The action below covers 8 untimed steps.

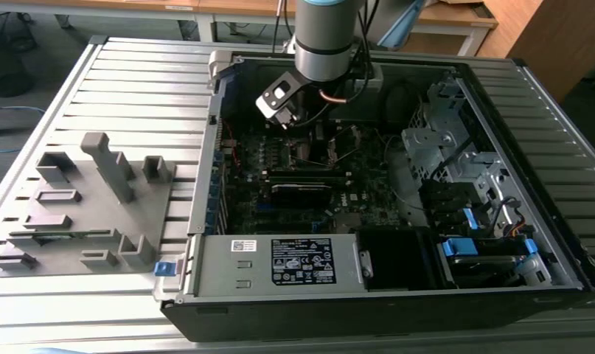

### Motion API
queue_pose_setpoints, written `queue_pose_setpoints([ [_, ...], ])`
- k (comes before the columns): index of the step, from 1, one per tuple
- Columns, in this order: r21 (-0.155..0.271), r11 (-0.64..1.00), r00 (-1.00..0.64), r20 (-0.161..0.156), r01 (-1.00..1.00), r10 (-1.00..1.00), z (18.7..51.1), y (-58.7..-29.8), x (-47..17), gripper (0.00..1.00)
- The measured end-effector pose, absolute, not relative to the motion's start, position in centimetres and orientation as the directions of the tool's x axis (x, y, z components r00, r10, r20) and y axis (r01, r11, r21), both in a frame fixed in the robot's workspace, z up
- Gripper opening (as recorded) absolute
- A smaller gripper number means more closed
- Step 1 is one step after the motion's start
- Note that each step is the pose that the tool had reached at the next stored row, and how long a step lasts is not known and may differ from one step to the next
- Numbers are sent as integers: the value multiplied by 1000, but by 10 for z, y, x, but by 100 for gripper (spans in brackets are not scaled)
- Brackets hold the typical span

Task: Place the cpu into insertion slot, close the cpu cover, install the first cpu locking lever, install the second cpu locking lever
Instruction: 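Place the cpu into insertion slot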

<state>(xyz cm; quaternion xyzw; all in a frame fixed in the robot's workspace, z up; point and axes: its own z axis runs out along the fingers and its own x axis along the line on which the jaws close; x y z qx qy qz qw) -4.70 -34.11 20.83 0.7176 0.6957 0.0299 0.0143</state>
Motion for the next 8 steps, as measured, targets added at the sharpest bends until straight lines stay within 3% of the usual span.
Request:
queue_pose_setpoints([
  [8,62,-32,30,23,998,999,218,-341,-47,61],
])
